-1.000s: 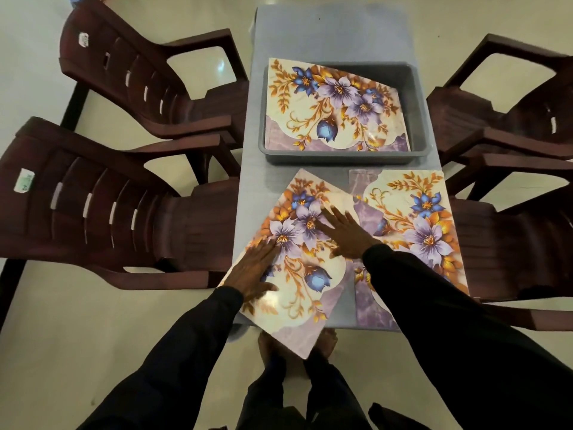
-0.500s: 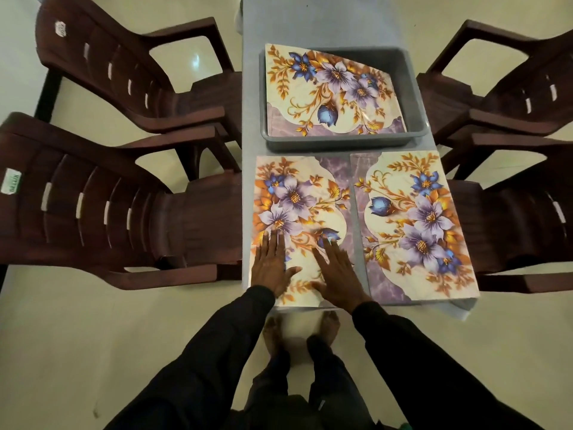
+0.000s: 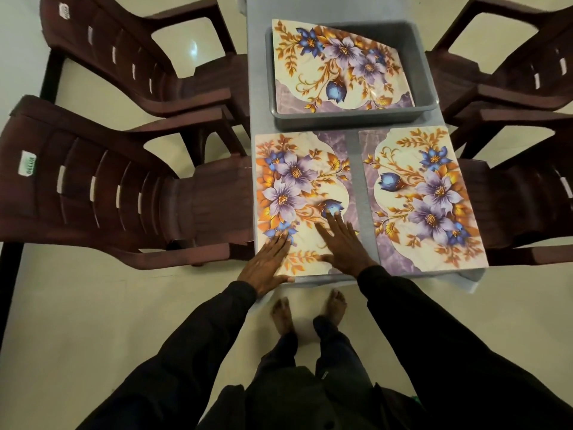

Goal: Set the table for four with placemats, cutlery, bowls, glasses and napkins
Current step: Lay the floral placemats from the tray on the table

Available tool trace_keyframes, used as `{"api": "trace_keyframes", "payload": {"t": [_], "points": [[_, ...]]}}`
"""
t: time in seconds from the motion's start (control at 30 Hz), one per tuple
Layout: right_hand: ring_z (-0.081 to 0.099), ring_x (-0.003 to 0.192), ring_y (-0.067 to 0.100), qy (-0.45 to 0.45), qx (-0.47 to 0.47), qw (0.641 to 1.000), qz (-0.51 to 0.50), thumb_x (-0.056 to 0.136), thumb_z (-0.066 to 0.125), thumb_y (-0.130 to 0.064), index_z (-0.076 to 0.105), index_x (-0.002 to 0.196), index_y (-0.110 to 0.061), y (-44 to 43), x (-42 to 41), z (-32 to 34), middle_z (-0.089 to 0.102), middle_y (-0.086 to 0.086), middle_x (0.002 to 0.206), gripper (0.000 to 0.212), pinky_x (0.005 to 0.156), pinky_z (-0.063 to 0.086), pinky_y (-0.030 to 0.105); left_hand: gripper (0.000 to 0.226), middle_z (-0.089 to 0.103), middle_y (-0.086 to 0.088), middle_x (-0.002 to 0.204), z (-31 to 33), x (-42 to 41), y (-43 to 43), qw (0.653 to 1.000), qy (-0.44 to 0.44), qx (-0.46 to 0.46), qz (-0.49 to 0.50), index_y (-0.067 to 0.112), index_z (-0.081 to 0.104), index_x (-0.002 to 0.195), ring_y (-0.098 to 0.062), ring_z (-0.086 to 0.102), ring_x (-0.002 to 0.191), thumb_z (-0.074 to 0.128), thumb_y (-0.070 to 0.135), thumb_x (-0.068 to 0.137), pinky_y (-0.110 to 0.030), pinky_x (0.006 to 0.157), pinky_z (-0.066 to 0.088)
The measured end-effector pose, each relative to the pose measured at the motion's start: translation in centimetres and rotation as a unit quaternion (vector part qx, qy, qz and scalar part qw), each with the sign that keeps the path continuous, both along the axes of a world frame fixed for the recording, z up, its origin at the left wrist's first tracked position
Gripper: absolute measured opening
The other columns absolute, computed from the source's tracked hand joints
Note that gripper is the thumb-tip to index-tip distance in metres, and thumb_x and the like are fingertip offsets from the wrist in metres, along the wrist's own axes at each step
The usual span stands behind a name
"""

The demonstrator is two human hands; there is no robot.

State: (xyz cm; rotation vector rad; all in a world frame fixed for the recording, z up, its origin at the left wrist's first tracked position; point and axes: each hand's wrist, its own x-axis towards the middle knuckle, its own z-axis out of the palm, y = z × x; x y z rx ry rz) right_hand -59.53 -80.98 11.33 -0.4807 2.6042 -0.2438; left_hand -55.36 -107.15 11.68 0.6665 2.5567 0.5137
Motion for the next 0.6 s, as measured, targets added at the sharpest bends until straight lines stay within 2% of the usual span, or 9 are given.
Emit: {"api": "trace_keyframes", "payload": {"t": [0.17,0.3,0.43,0.6], "points": [[-0.006,0.155,0.04,-0.008,0.002,1.0,0.016,0.074,0.084,-0.053,0.011,0.163,-0.023,0.6,2.3,0.1,-0.004,0.015,0.169,0.118,0.122,0.009,0.06,0.102,-0.015,-0.001,0.163,0.4,0.2,-0.1,1.0,-0.007,-0.019,-0.006,0.011,0.0,0.161,-0.018,-0.016,0.151,0.062,0.055,0.093,-0.027,0.121,-0.008],[-0.01,0.155,0.039,-0.006,-0.003,1.0,0.012,0.072,0.088,-0.046,0.012,0.163,-0.024,0.6,3.7,-0.1,-0.006,0.014,0.169,0.12,0.123,0.007,0.06,0.103,-0.015,-0.001,0.164,0.3,0.8,-0.1,1.0,-0.011,-0.02,-0.002,0.012,0.0,0.161,-0.021,-0.015,0.152,0.064,0.054,0.092,-0.029,0.122,-0.007],[-0.007,0.154,0.042,-0.011,-0.005,1.0,0.012,0.067,0.091,-0.044,0.016,0.162,-0.021,0.4,3.9,-0.2,-0.001,0.017,0.169,0.123,0.122,0.008,0.062,0.104,-0.016,0.0,0.164,0.5,1.2,0.0,0.999,-0.02,-0.024,0.006,0.012,-0.001,0.161,-0.021,-0.017,0.151,0.065,0.053,0.091,-0.029,0.121,-0.008],[-0.009,0.154,0.041,-0.01,-0.003,1.0,0.012,0.071,0.089,-0.042,0.012,0.163,-0.022,0.4,3.8,0.3,-0.004,0.015,0.169,0.122,0.122,0.008,0.061,0.105,-0.015,-0.002,0.164,1.2,1.1,0.3,0.999,-0.03,-0.03,0.01,0.011,0.0,0.161,-0.02,-0.018,0.15,0.067,0.05,0.091,-0.03,0.121,-0.006]]}}
